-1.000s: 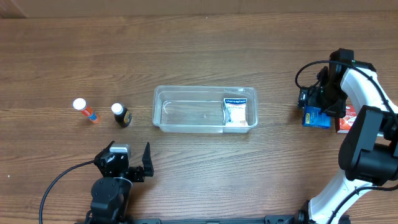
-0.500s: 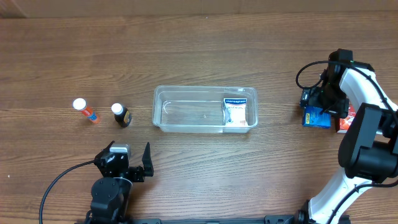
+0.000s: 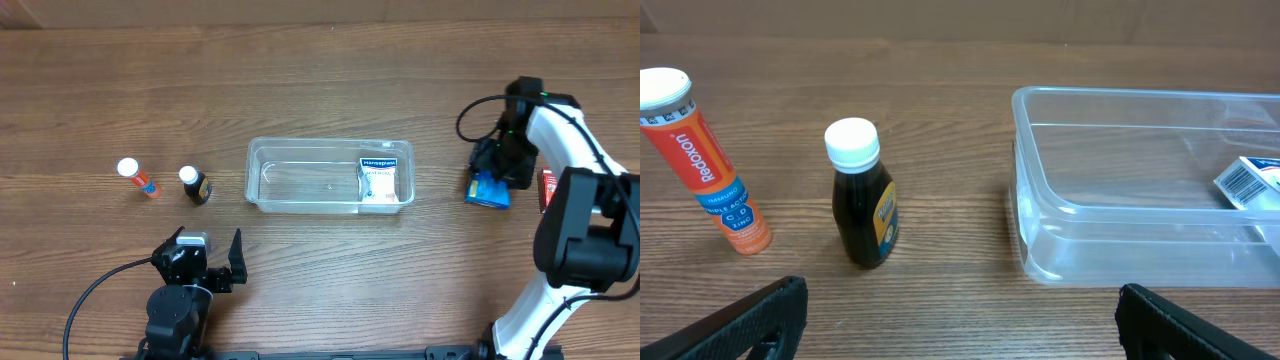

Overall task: Pack container
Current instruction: 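Carry the blue box into the container beside the Hansaplast box, then move right gripper to the red Panadol box and grasp it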

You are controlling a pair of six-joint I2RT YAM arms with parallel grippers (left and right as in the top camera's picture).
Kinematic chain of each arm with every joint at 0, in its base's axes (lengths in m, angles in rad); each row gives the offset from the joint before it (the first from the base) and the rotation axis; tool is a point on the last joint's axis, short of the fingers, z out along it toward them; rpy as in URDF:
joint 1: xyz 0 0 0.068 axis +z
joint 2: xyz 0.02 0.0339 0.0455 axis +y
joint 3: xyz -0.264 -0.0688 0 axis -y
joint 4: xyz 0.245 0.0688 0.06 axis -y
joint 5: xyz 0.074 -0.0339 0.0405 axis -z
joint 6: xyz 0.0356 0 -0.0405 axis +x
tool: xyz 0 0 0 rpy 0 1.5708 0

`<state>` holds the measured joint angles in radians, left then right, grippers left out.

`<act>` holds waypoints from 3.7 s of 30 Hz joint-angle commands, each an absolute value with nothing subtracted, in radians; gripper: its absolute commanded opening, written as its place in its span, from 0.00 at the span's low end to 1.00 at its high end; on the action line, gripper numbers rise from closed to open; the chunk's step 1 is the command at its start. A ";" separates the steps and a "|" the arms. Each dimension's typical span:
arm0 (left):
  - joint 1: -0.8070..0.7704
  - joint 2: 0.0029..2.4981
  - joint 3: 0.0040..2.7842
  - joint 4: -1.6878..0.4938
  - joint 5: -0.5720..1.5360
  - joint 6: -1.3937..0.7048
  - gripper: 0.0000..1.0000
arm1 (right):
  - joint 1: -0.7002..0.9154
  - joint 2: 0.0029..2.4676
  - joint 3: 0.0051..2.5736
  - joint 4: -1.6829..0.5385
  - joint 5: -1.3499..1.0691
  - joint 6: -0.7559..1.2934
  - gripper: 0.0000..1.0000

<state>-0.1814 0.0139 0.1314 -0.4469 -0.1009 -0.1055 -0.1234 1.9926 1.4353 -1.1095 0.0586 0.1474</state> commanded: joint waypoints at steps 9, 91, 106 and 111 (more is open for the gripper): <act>-0.177 0.005 0.127 -0.443 -0.096 -0.120 1.00 | 0.230 1.475 1.527 -1.159 0.051 0.342 0.61; -0.177 0.005 0.127 -0.443 -0.096 -0.120 1.00 | -0.422 1.762 1.623 -1.192 0.076 0.117 1.00; -0.177 0.005 0.127 -0.443 -0.096 -0.120 1.00 | -0.513 2.040 1.622 -1.217 0.132 -0.012 0.91; -0.177 0.005 0.127 -0.443 -0.096 -0.120 1.00 | -0.513 2.108 1.621 -1.198 0.141 -0.007 0.90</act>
